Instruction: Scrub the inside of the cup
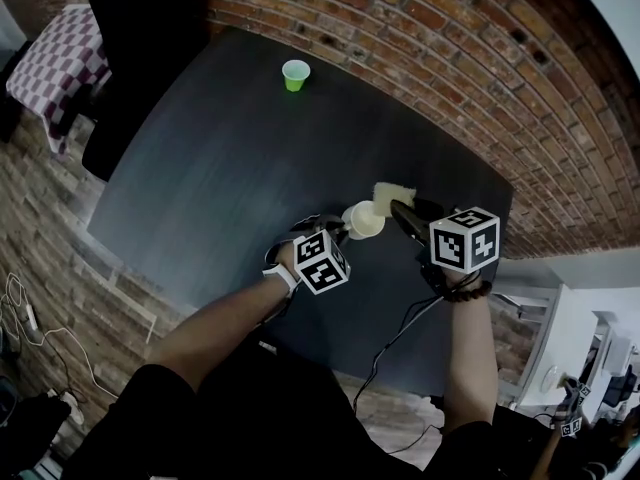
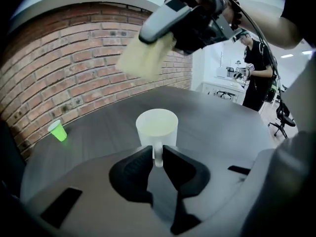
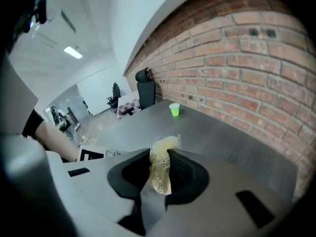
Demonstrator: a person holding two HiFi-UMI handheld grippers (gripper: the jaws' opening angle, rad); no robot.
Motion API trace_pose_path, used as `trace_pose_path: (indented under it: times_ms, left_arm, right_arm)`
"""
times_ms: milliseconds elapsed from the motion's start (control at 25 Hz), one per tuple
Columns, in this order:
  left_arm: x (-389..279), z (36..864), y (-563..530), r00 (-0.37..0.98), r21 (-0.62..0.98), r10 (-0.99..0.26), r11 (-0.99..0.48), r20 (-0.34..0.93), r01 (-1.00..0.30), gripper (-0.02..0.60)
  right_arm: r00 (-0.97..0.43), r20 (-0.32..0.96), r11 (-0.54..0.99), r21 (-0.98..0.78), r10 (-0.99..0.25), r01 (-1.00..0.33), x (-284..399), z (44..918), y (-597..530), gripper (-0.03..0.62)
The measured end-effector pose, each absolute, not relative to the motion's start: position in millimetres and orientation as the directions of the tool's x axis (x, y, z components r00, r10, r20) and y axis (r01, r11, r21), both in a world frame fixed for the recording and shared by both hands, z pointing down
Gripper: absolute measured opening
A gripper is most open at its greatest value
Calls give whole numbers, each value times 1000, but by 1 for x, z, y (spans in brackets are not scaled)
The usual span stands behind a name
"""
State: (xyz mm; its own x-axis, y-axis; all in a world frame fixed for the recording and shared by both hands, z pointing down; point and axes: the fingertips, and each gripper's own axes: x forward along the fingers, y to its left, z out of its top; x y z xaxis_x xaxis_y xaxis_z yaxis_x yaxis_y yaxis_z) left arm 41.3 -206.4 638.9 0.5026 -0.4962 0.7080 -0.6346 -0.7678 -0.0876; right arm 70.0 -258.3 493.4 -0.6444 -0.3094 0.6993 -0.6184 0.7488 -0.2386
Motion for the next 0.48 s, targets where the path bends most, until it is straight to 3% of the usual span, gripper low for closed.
trace_pose_path:
  times_ms: [120,240,360,480]
  left_arm:
    - [41,641,-207,493,-95,-494,-769,716,-632,74]
    - [42,643,-208,491,-95,-492,-770,719,-631,74]
    - [41,643,-211,489,-99,-495,-769,718,-631,74]
    - [44,644,-211,489,-102,-496,-770,717,-630,74]
  right_arm:
    - [-555,761,862,9,-334,-507,67,497,-254,91]
    - [-411,871,951,174,-270,-256,60,546,-232,91]
    - [-283,929,971,223,-239,-87,60,594,-225,91]
    - [-240,950,980,192,-200,-55,58,624,-226,91]
